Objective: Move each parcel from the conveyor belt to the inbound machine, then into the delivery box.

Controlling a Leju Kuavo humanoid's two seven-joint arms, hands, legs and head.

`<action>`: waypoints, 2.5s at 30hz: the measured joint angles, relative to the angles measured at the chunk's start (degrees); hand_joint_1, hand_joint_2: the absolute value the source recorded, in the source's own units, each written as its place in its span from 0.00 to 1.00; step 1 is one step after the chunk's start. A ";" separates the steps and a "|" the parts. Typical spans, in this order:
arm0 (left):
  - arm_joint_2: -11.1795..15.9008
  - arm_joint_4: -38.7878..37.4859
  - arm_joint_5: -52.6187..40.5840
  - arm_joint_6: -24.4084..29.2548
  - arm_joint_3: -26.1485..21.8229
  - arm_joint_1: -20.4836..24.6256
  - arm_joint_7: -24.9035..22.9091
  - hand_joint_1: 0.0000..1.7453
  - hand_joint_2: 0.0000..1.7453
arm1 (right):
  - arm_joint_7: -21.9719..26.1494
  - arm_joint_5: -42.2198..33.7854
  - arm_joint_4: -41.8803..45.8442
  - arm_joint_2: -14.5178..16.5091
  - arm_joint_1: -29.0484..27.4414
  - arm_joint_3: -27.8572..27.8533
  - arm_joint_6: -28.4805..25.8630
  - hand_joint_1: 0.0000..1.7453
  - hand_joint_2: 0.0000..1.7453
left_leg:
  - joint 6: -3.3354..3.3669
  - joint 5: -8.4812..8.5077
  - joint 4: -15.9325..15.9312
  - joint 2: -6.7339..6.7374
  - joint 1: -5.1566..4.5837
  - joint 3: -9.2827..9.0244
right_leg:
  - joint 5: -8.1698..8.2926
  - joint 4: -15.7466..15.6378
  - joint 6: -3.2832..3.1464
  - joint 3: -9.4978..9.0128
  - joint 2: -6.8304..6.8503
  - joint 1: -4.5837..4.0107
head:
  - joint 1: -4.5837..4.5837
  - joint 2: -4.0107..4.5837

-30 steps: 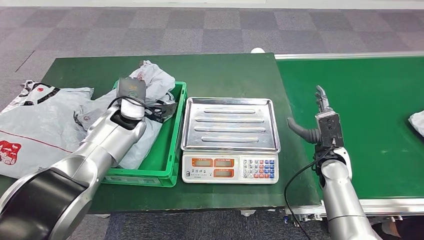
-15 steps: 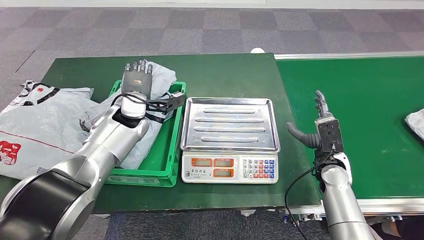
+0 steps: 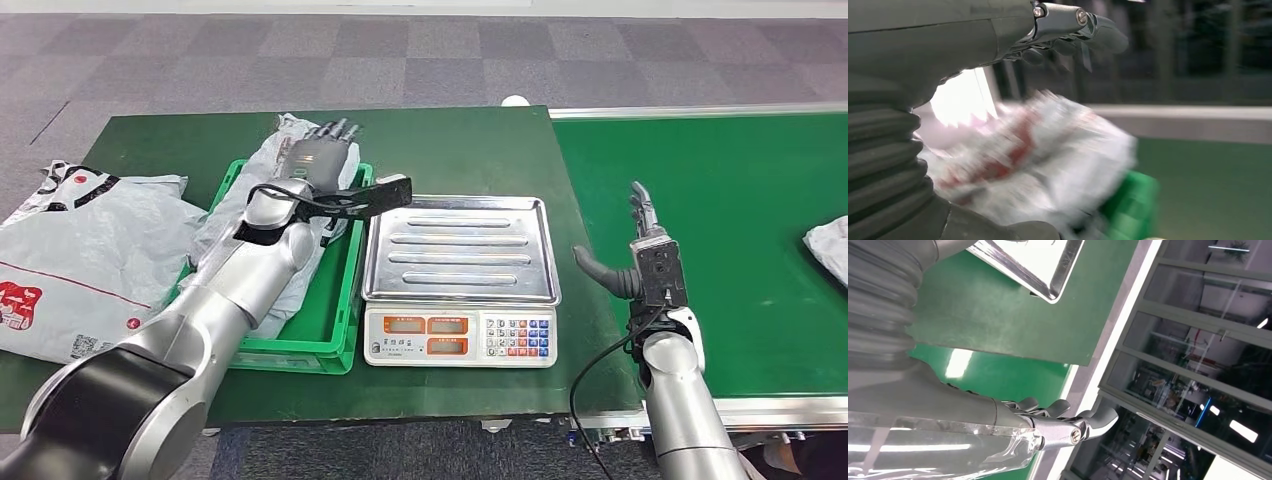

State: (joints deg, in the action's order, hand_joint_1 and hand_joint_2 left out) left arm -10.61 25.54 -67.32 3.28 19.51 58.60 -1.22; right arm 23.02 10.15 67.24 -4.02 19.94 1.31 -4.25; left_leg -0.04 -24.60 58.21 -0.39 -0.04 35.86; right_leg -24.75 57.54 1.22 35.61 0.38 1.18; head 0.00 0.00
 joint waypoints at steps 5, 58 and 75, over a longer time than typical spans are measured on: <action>-1.48 1.86 14.91 -4.41 -5.75 -0.76 8.18 0.00 1.00 | 0.02 -0.07 -0.72 0.00 0.98 0.00 0.46 0.00 1.00 | -0.01 0.01 -0.01 0.02 0.02 -0.01 | 0.00 0.01 -0.01 0.00 -0.02 -0.03 | 0.00 0.00; -10.11 7.55 75.35 8.82 4.14 -10.36 29.19 0.00 1.00 | 3.13 -7.46 -6.61 4.17 6.70 8.66 -2.92 0.00 1.00 | -0.13 -0.14 -0.01 0.03 0.05 0.01 | -0.08 0.00 -0.07 0.05 -0.04 -0.06 | 0.00 0.00; -10.11 5.50 76.00 13.57 12.74 -10.32 28.43 0.00 1.00 | 3.67 -6.04 -7.04 4.17 4.96 8.66 -5.55 0.00 1.00 | -0.13 -0.14 -0.01 0.05 0.05 -0.01 | -0.08 0.00 -0.07 0.05 -0.06 -0.06 | 0.00 0.00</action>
State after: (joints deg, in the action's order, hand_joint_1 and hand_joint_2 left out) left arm -20.72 31.04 8.68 16.85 32.24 48.28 27.21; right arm 26.69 4.11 60.19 0.15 24.90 9.97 -9.79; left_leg -0.17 -24.74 58.20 -0.34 0.01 35.85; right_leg -24.83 57.54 1.15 35.66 0.32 1.11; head 0.00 0.00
